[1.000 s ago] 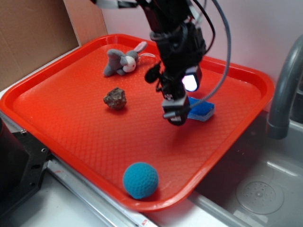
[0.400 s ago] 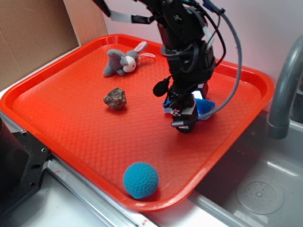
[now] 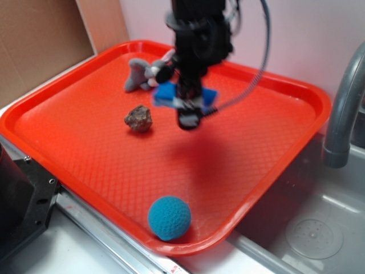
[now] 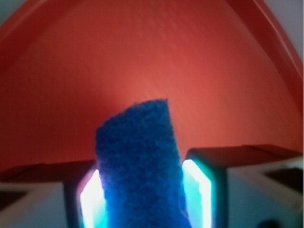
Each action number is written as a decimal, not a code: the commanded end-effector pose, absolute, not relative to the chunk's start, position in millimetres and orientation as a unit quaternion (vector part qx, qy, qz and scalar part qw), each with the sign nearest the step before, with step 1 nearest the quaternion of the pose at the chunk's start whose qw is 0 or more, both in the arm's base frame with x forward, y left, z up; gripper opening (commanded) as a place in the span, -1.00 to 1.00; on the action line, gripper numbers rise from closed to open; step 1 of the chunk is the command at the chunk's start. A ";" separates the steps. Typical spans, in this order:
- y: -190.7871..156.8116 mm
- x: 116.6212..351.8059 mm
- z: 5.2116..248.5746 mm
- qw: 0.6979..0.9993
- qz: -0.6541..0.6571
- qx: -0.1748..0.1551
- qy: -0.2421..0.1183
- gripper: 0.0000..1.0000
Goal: Grab the blue sponge.
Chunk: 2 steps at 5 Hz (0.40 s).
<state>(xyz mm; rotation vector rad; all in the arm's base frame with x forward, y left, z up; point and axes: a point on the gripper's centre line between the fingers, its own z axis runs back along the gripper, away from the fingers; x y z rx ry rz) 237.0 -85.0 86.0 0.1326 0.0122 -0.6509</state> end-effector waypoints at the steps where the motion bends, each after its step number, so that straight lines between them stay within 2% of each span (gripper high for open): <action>1: -48.8 206.7 145.1 0.993 -0.080 0.083 0.015 -1.00; 2: -34.5 189.7 153.0 0.997 0.045 0.063 0.021 -1.00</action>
